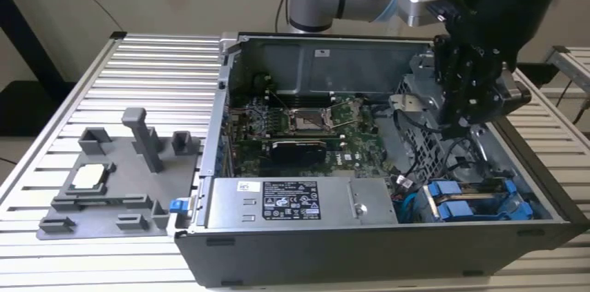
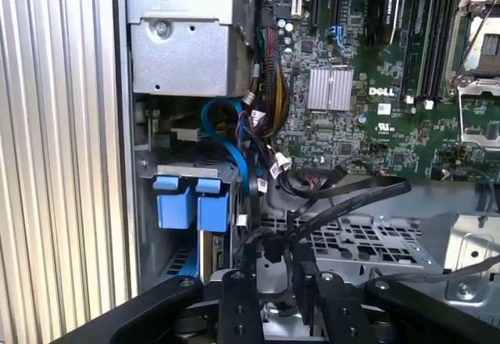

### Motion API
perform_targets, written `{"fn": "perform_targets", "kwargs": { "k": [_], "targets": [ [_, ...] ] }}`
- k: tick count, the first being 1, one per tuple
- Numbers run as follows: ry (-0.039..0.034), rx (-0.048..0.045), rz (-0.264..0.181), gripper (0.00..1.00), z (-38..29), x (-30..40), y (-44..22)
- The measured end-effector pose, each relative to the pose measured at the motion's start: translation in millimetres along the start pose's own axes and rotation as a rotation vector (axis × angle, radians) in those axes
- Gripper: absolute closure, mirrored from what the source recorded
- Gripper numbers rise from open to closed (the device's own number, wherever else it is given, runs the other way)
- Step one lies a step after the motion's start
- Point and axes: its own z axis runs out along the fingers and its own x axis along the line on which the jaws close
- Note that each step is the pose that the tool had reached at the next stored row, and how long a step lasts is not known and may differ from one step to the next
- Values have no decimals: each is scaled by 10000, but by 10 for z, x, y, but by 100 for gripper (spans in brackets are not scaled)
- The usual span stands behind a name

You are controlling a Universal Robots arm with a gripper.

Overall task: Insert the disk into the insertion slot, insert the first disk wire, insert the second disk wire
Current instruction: 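Insert the first disk wire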

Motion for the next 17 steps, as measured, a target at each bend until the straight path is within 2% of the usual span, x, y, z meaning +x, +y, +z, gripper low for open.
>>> {"fn": "perform_targets", "kwargs": {
  "k": [6, 9, 12, 17],
  "targets": [
    [483, -8, -111, 67, 20, -75, 43],
    [676, -10, -164, 67, 37, -104, 48],
    [785, -3, -182, 67, 50, -115, 51],
    [855, -5, -191, 67, 50, -115, 52]
  ]
}}
